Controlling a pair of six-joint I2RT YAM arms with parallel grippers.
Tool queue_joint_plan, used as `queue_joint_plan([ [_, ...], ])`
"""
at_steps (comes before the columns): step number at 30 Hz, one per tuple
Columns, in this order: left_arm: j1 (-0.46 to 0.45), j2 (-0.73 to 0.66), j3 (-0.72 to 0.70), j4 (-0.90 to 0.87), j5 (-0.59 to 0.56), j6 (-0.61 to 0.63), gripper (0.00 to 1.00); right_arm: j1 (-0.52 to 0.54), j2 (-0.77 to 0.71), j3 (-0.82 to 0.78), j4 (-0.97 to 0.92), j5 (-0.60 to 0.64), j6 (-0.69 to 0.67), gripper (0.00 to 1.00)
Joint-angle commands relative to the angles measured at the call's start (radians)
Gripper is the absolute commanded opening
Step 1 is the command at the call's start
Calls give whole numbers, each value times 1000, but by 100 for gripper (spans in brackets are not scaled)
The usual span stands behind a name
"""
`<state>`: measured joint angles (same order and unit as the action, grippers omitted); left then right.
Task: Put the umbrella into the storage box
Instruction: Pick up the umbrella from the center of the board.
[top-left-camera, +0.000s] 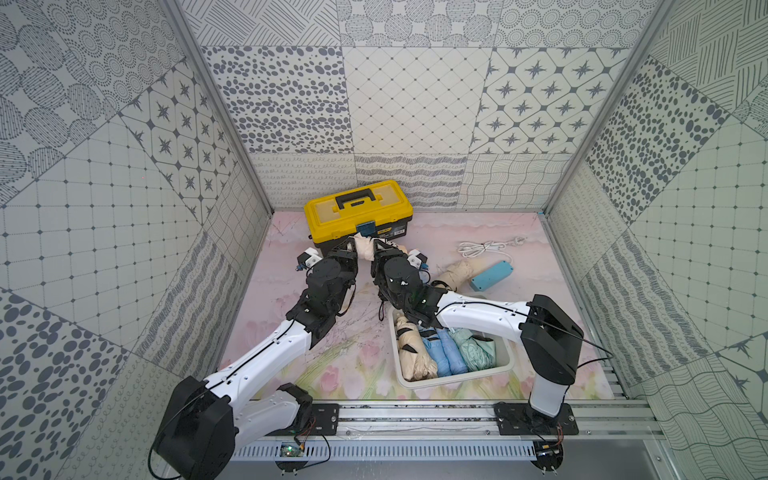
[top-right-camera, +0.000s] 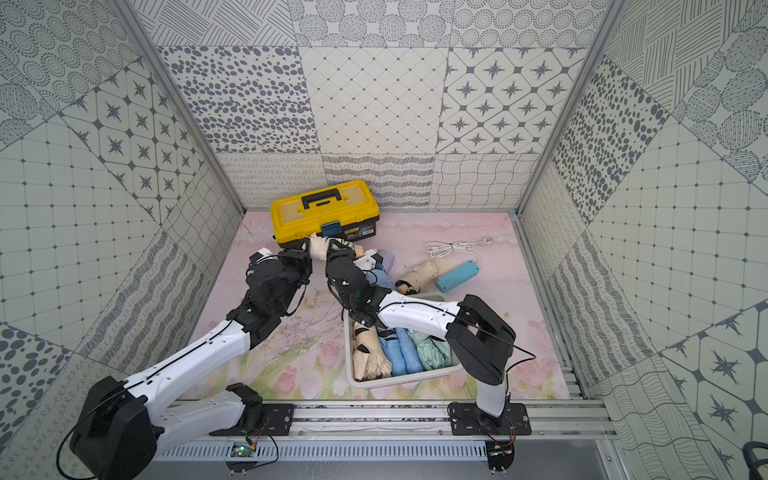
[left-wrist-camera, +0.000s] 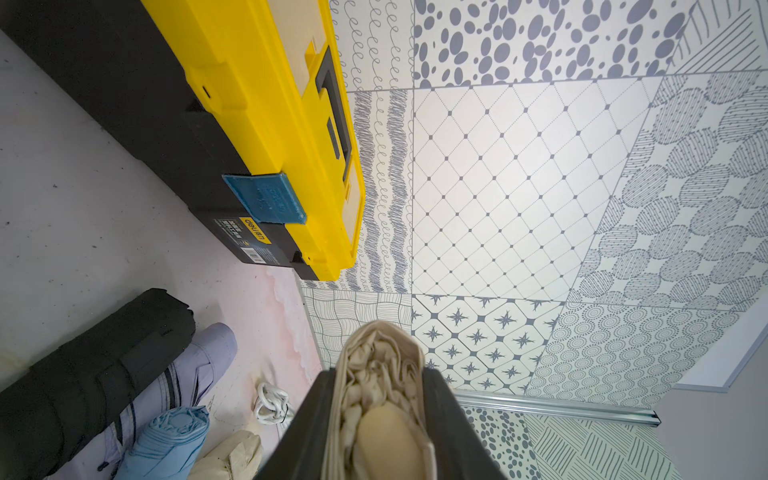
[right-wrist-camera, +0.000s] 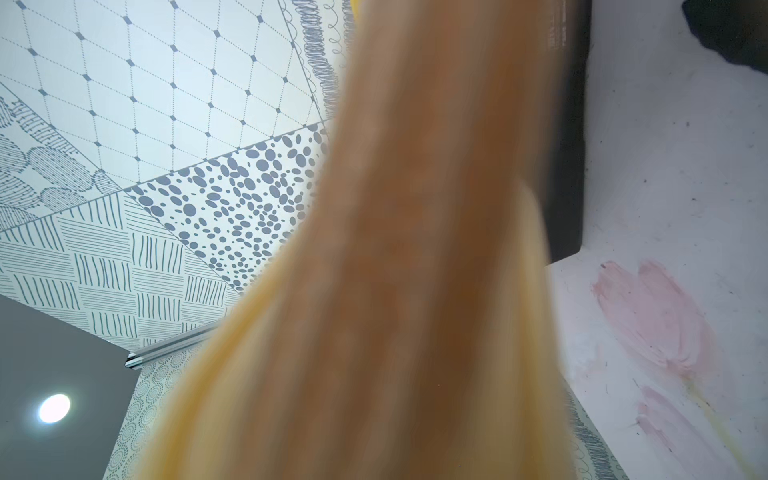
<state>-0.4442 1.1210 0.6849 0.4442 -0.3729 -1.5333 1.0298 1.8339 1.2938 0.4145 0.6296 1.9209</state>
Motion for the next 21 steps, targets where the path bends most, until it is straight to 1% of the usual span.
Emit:
queue_joint_plan([
  [1,-2,-30,1,163,-26,-6,31,-10,2,22,0,25,-43,33],
  [2,-2,-35,-3,163,-27,-3,36,-10,0,25,-3,25,-49,32],
  [6,-2,-82,-22,129,-29,21,66,-12,-12,19,4,32,-70,30],
  [8,-2,-115,-28,84,-27,46,74,-16,-28,5,4,38,-92,30],
  [10,-2,-154,-38,36,-25,68,77,-23,-53,-23,3,40,-117,30],
  [13,-2,-227,-33,-125,3,90,79,-38,-114,-94,0,29,-174,30],
  [14,-2,-252,-29,-175,26,103,79,-41,-147,-126,-17,24,-199,30],
  [17,-2,-307,19,-398,107,167,79,-54,-256,-225,-87,-3,-296,30],
  [21,-2,-334,75,-661,222,224,77,-86,-428,-346,-236,-93,-456,29],
])
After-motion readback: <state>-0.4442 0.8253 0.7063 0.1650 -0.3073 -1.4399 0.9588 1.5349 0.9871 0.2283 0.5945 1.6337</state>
